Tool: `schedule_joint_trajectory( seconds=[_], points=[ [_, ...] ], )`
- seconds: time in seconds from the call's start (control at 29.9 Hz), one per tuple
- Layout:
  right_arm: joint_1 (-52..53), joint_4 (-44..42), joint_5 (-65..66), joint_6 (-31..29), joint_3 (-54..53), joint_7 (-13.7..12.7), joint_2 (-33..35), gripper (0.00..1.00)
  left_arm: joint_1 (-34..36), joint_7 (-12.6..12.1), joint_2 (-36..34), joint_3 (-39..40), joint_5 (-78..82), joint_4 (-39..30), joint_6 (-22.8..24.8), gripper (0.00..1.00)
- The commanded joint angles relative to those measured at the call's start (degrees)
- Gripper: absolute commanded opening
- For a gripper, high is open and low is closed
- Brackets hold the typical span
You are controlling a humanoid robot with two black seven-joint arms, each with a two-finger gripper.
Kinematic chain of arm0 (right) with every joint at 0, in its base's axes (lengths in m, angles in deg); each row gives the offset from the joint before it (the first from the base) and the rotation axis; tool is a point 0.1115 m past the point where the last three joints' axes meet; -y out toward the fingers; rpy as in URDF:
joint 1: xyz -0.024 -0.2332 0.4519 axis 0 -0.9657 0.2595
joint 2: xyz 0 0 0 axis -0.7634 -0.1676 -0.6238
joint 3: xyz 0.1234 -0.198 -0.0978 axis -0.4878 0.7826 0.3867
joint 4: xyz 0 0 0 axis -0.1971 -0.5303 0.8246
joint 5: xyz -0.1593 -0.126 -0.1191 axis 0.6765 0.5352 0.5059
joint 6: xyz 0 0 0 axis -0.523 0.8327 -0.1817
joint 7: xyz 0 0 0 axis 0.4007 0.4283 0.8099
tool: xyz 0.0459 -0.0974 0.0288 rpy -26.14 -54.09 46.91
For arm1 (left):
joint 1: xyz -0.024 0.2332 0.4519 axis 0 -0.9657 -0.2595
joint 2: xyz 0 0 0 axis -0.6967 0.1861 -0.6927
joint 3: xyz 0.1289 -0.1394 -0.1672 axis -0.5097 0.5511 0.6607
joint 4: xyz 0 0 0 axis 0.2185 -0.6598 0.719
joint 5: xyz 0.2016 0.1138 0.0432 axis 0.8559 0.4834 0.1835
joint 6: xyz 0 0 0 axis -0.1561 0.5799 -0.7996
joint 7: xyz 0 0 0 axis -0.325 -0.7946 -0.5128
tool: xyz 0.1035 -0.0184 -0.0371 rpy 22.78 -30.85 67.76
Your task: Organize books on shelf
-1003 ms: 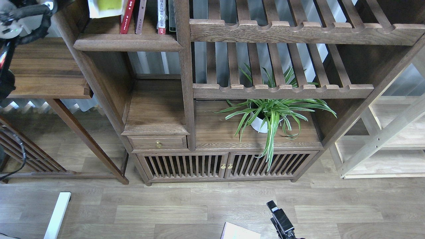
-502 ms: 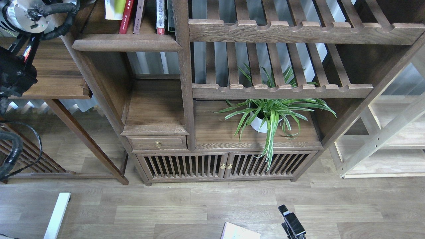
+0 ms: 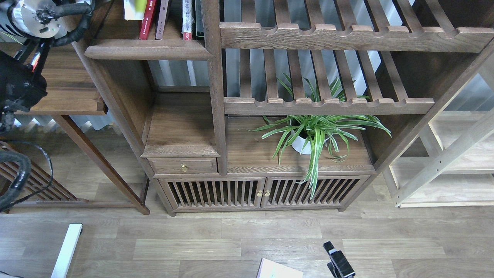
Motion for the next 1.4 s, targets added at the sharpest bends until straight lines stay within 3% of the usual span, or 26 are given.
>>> schedule_joint_trajectory(
  seconds=[0.0, 0.03, 0.23, 0.7, 1.0, 1.07, 1.37],
  points=[
    [-0.1, -0.02, 0.0, 0.0, 0.03, -0.03, 0.64, 0.99, 0.19, 1.41, 0.21, -0.02, 0.01, 0.27, -2.09, 0.3],
    [-0.1, -0.02, 0.0, 0.0, 0.03, -0.03, 0.81, 0.99, 0.28, 1.59, 0.21, -0.02, 0.01, 0.27, -2.79, 0.37],
    [-0.19, -0.02, 0.0, 0.0, 0.2, -0.03, 0.82, 0.99, 0.72, 1.77, 0.22, -0.19, 0.01, 0.27, -3.24, 0.42],
    [-0.37, -0.02, 0.18, 0.0, 0.99, -0.03, 0.82, 0.99, 3.53, 1.5, 1.71, 0.6, -0.96, -1.83, -3.24, 0.43],
    [0.6, -0.81, -0.09, 0.0, 0.2, -0.03, 1.78, 0.99, 0.73, 0.36, -2.68, 2.09, -1.22, -10.43, -5.34, 0.43],
    [1.39, -0.81, 0.0, 0.0, 0.29, -0.03, 1.78, 0.99, -1.82, -1.3, -4.61, 2.53, -2.88, -14.13, -6.84, 0.43],
    [4.73, -0.73, -0.09, 0.0, 0.47, -0.03, 1.61, 0.99, -14.39, -2.27, -8.84, 8.5, -4.47, -27.67, -7.02, 0.43]
  ],
)
